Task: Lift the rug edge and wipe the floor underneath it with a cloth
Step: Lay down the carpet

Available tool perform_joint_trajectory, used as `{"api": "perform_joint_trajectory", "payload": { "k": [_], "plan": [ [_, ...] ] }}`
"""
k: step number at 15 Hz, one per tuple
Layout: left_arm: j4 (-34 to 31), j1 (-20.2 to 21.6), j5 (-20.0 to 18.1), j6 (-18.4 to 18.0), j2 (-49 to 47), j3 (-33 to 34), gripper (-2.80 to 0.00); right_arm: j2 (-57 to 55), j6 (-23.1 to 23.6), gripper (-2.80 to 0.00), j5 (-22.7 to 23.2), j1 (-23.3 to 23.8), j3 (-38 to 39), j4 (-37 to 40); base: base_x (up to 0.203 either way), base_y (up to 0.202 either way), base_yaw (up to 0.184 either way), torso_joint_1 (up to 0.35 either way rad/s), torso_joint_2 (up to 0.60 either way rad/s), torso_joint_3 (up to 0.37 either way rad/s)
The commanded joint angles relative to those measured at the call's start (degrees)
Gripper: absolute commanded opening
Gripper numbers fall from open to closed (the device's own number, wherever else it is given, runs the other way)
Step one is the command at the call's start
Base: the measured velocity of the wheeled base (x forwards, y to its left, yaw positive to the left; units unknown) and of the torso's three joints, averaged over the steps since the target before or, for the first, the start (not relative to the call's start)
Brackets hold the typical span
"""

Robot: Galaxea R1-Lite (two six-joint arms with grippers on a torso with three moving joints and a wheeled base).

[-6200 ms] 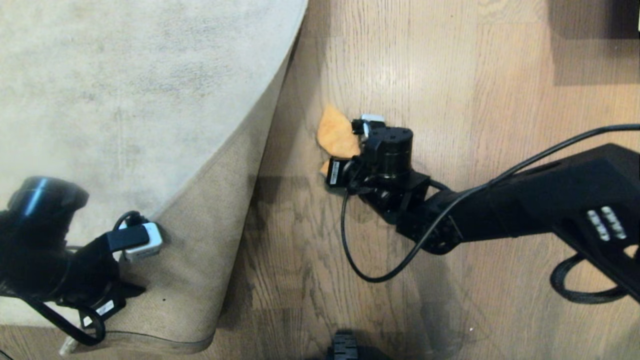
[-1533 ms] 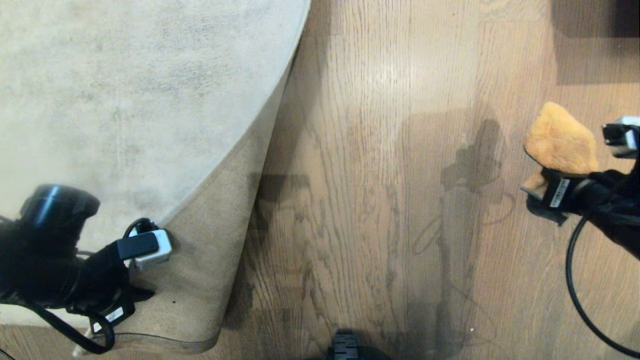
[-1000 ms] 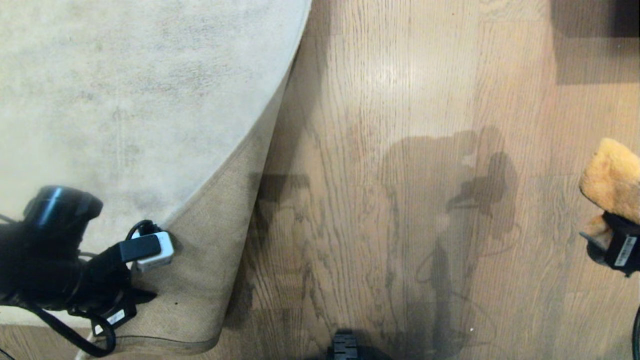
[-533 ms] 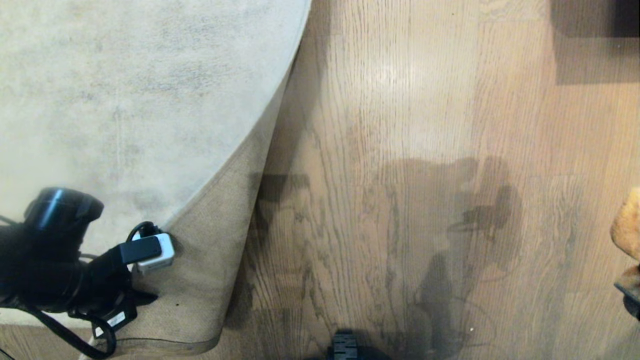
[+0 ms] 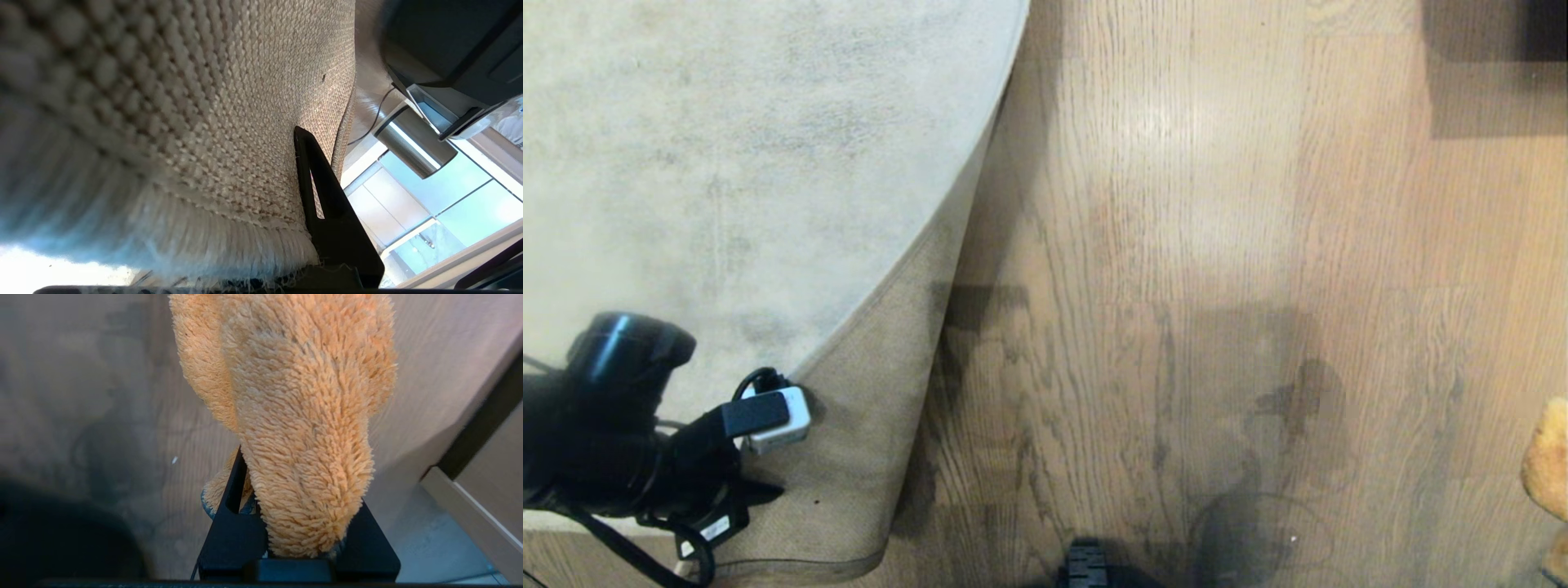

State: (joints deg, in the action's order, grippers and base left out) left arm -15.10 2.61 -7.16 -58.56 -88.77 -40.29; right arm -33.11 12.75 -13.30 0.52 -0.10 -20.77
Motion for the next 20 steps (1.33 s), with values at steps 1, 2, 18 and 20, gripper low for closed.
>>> {"api": "perform_joint_trajectory", "payload": {
  "k": [1,2,18,20],
  "plan": [
    [-0.19,0.03,0.04,-0.32,0.00,0.12,-2.80,13.60,1.01,-2.80,1.99,-0.06,-0.33,9.43,0.000,0.000,0.000,0.000,0.00,0.000],
    [-0.19,0.03,0.04,-0.32,0.00,0.12,-2.80,17.62,1.33,-2.80,3.68,-0.07,-1.08,14.60,0.000,0.000,0.000,0.000,0.00,0.000],
    [4.82,-0.94,0.21,-0.32,0.00,2.58,-2.80,33.11,-5.54,-2.80,17.52,-0.35,-3.51,30.26,0.000,0.000,0.000,0.000,0.00,0.000],
    [4.82,-0.94,0.21,-0.32,-0.08,2.67,-2.80,33.11,-5.54,-2.80,17.52,-0.35,-3.51,30.26,0.000,0.000,0.000,0.000,0.00,0.000]
  ]
}}
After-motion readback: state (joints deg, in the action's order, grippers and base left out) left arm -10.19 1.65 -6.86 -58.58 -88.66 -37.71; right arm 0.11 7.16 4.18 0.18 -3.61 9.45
